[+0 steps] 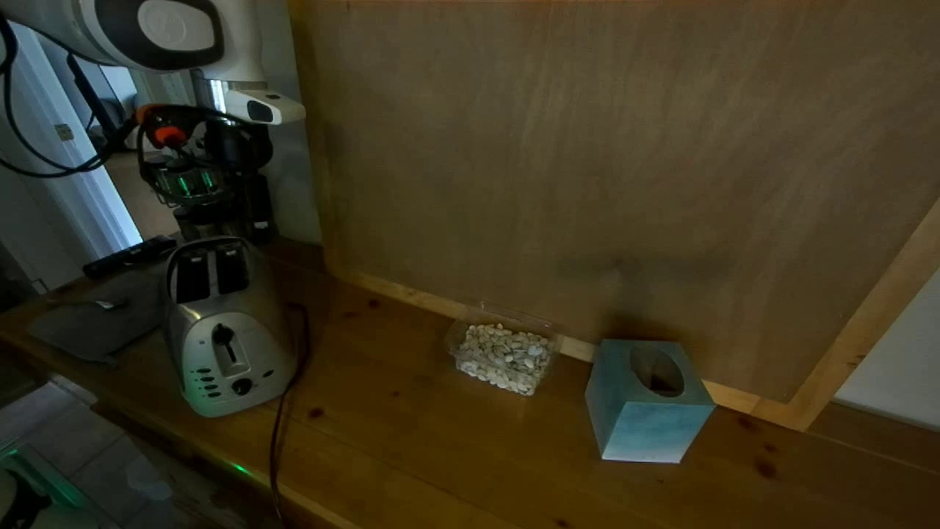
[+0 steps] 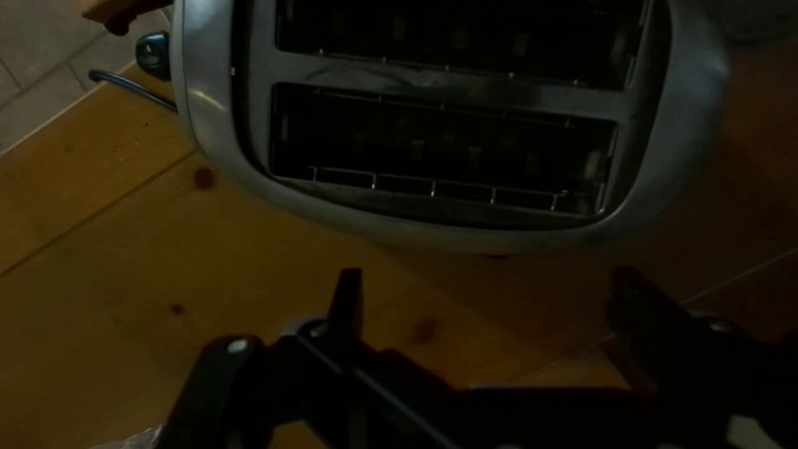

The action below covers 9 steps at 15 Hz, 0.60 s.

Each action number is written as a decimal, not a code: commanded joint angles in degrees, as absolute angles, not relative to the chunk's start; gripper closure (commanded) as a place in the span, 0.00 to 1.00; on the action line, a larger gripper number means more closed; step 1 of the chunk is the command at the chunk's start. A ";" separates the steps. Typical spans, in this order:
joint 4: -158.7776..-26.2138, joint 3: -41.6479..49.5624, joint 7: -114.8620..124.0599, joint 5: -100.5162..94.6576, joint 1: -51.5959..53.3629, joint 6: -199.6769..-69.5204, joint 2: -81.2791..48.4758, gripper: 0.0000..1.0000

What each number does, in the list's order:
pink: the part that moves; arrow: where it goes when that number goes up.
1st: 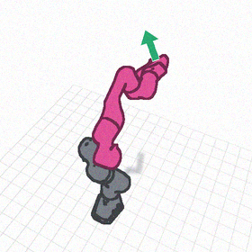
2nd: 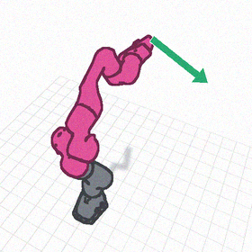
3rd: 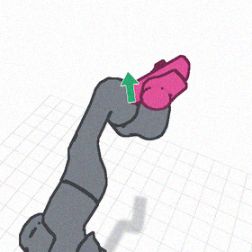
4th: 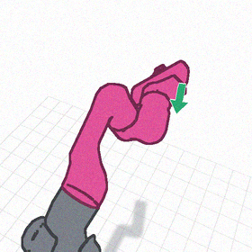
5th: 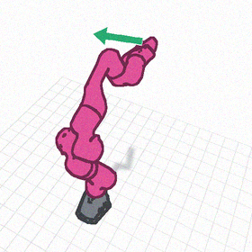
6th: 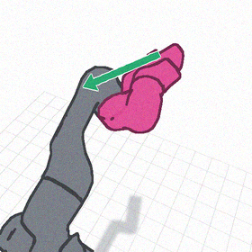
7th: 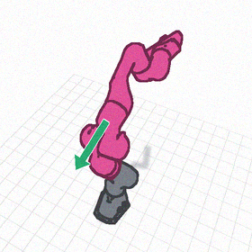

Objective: Turn the grey toaster to the right

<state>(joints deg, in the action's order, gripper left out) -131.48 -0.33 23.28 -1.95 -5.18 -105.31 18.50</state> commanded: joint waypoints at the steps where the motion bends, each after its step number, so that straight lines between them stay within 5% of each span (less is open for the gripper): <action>1: -131.57 -0.96 22.03 -3.31 -4.84 -105.43 18.77 0.00; 9: -134.55 -2.22 4.31 -9.48 -0.90 -106.02 21.57 0.00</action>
